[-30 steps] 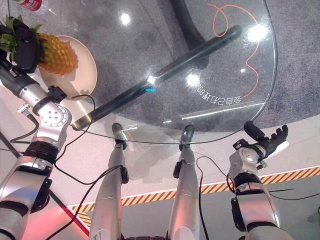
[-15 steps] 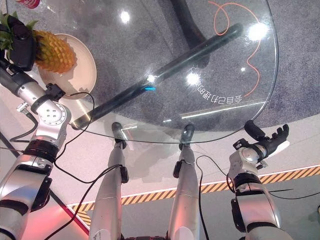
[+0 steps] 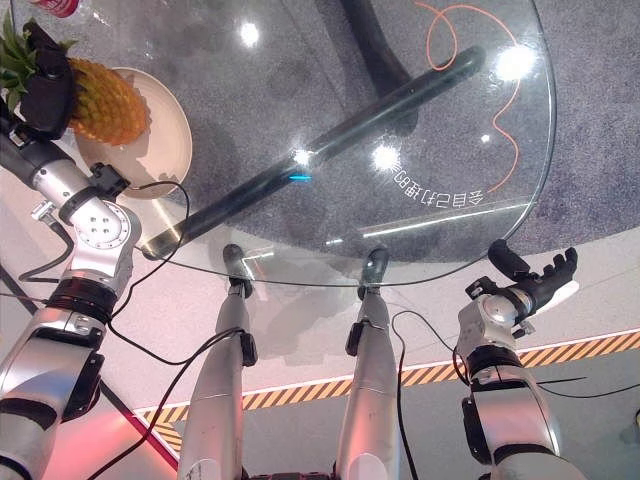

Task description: Pick up the fruit to the plate

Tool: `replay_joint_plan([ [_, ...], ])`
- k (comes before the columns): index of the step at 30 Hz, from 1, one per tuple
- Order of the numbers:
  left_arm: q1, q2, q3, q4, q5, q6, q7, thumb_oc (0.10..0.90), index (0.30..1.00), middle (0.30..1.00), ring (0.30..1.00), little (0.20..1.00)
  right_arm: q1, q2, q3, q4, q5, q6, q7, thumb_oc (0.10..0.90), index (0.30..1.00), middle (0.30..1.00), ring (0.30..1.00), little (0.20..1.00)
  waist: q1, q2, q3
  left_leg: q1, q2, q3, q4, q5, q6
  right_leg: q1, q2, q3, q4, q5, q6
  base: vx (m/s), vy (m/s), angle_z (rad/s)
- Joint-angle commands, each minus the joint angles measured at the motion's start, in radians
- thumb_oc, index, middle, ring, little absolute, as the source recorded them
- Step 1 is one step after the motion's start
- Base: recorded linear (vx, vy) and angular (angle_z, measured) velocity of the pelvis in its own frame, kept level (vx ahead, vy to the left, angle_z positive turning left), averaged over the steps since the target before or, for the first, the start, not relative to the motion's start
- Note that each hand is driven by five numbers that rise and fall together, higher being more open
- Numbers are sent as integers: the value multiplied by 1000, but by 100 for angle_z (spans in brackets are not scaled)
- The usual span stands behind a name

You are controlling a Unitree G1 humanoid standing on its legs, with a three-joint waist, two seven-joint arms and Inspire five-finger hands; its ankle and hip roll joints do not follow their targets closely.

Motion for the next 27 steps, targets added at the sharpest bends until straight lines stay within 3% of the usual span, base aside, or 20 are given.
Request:
replay_joint_plan([
  [1, -77, 45, 32, 33, 8, -74, 5, 800, 900, 900, 900, 900, -84, -71, -6, 24, 11, -30, -48, 800, 900, 900, 900, 900, 45, -52, -18, -10, 29, -27, 129, -133, -49, 10, 15, -52, -35, 77, 8, 0, 0, 0],
  [27, 23, 16, 47, -17, 6, -99, -35, 800, 900, 900, 900, 900, -65, -71, -23, 23, 13, -49, -51, 800, 900, 900, 900, 900, 67, -39, -18, -13, 21, -35, 136, -144, -44, 7, 3, -71, -25, 72, 12, 0, 0, 0],
])
